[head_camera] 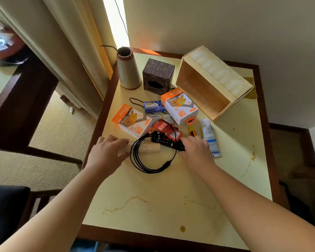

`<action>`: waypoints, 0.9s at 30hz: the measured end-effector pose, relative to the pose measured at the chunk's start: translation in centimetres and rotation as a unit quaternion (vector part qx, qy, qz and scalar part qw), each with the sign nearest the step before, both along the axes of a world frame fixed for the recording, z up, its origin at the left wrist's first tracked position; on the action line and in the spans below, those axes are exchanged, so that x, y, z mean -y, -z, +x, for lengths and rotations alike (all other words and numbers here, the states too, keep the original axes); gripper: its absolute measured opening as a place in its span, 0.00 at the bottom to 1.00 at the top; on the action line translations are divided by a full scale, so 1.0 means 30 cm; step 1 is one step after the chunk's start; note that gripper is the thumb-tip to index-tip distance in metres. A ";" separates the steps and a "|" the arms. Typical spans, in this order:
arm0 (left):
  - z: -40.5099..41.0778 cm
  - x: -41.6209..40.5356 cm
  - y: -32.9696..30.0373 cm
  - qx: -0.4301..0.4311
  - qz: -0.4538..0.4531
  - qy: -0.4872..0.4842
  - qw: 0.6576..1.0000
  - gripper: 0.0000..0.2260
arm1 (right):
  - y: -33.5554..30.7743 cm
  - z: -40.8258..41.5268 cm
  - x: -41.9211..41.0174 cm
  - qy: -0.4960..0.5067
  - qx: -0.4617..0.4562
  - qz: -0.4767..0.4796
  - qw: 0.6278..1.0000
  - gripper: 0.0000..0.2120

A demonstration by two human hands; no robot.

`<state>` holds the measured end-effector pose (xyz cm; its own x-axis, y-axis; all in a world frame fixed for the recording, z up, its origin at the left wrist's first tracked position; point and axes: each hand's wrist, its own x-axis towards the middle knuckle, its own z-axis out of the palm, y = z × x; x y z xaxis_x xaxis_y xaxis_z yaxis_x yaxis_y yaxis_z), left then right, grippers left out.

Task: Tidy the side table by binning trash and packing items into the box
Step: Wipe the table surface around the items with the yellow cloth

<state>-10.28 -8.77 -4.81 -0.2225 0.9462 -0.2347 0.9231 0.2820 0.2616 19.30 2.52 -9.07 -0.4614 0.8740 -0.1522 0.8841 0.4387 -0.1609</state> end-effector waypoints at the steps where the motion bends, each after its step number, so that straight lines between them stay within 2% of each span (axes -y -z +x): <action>1: 0.001 -0.014 0.001 0.001 -0.001 -0.007 1.000 0.26 | -0.001 -0.003 -0.011 0.007 -0.006 -0.004 1.000 0.12; 4: 0.014 -0.047 0.004 0.001 -0.010 -0.021 1.000 0.26 | -0.014 0.005 -0.026 0.019 -0.047 -0.030 0.998 0.18; 6: 0.029 -0.046 0.007 -0.004 -0.018 -0.029 0.999 0.28 | -0.028 0.034 -0.008 0.032 -0.093 -0.002 0.995 0.20; 8: 0.045 -0.026 0.003 -0.010 -0.018 -0.047 0.999 0.30 | -0.038 0.079 0.021 0.110 -0.132 0.046 0.984 0.20; 10: 0.072 0.014 -0.009 -0.009 0.018 -0.073 0.997 0.29 | -0.037 0.138 0.035 0.228 -0.141 0.062 0.961 0.22; 13: 0.153 0.092 -0.023 0.038 0.111 -0.096 0.988 0.27 | -0.015 0.215 0.023 0.327 -0.106 -0.042 0.938 0.29; 15: 0.229 0.133 -0.015 0.106 0.113 -0.132 0.979 0.27 | 0.007 0.236 0.007 0.322 -0.120 -0.093 0.934 0.30; 18: 0.318 0.131 0.010 0.202 0.013 -0.256 0.945 0.28 | 0.025 0.233 -0.026 0.292 -0.148 -0.093 0.940 0.28; 21: 0.342 0.088 0.057 0.252 -0.046 -0.327 0.909 0.20 | 0.021 0.217 -0.069 0.270 -0.155 -0.095 0.945 0.28; 25: 0.323 0.015 0.105 0.282 -0.023 -0.367 0.886 0.08 | 0.011 0.203 -0.115 0.264 -0.175 -0.113 0.942 0.28; 27: 0.305 -0.013 0.105 0.278 0.007 -0.375 0.884 0.06 | 0.008 0.207 -0.119 0.263 -0.183 -0.115 0.940 0.27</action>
<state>-1.14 -8.38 -7.95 -0.6431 0.5848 -0.4944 0.2043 0.7533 0.6252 25.52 6.08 -9.31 -0.0324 0.9592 -0.2807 0.8358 -0.1280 -0.5338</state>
